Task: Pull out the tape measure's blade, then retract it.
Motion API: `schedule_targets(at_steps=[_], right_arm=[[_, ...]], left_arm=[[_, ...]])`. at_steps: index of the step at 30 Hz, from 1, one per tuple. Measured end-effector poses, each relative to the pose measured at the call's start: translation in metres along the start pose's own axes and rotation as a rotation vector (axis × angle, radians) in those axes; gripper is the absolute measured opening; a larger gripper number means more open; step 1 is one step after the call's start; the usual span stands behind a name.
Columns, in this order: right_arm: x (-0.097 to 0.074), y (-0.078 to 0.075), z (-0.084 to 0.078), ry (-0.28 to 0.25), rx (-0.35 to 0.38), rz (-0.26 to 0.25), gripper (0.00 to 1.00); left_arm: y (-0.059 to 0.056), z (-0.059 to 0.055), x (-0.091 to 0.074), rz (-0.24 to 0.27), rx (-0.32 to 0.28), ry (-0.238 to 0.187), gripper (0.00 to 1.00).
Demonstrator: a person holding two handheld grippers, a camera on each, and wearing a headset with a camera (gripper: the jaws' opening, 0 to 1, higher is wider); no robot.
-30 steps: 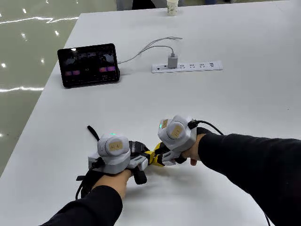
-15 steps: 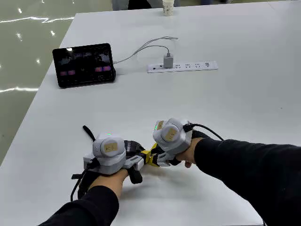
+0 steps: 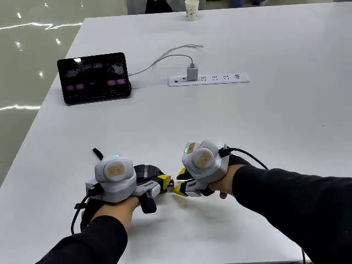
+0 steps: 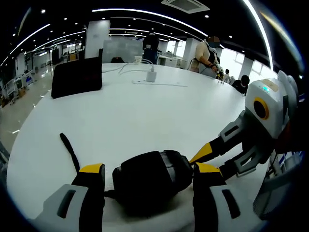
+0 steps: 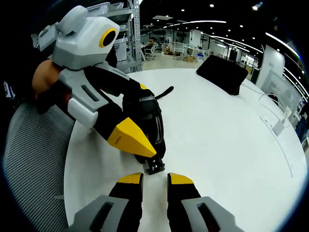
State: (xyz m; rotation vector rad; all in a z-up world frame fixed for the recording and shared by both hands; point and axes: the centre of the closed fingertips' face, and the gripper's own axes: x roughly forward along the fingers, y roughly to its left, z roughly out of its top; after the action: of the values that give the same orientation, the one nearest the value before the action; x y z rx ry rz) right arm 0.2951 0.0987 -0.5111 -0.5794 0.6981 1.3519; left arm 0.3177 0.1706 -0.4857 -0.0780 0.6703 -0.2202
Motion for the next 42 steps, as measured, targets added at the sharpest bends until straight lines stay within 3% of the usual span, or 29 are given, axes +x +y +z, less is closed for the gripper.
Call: schedule_targets(at_steps=[3, 7, 14, 16, 17, 19, 22, 27, 34, 39, 42], right_arm=[[-0.006, 0.002, -0.004, -0.004, 0.009, -0.004, 0.17], [-0.018, 0.004, -0.009, -0.015, 0.008, -0.018, 0.19], [-0.031, 0.003, -0.015, -0.026, 0.040, -0.041, 0.21], [-0.035, 0.003, -0.017, -0.027, 0.038, -0.052, 0.22], [-0.038, 0.002, -0.018, -0.026, 0.027, -0.064, 0.23], [-0.044, 0.003, -0.018, -0.031, 0.035, -0.072, 0.24], [-0.054, 0.004, -0.019, -0.046, 0.039, -0.087, 0.26], [-0.071, 0.001, -0.030, -0.058, 0.076, -0.110, 0.29], [-0.095, -0.003, -0.048, -0.067, 0.125, -0.143, 0.35], [-0.114, -0.007, -0.061, -0.081, 0.169, -0.168, 0.39], [-0.127, -0.010, -0.069, -0.090, 0.189, -0.185, 0.42]], left_arm=[[-0.004, 0.003, -0.003, -0.060, -0.023, -0.021, 0.74], [-0.001, 0.003, -0.009, -0.077, -0.028, -0.023, 0.79], [0.002, -0.002, -0.017, -0.133, -0.017, -0.011, 0.98], [0.003, -0.002, -0.022, -0.161, -0.011, -0.008, 0.99], [-0.004, 0.000, -0.026, -0.216, -0.021, -0.017, 0.99], [-0.007, 0.001, -0.033, -0.259, -0.001, -0.019, 0.99], [-0.001, -0.001, -0.044, -0.256, 0.044, 0.001, 0.99], [0.008, -0.002, -0.056, -0.275, 0.083, -0.005, 0.99], [0.022, -0.018, -0.073, -0.262, 0.176, 0.064, 0.99], [0.024, -0.023, -0.086, -0.305, 0.175, 0.103, 0.99], [0.029, -0.022, -0.092, -0.313, 0.186, 0.105, 0.99]])
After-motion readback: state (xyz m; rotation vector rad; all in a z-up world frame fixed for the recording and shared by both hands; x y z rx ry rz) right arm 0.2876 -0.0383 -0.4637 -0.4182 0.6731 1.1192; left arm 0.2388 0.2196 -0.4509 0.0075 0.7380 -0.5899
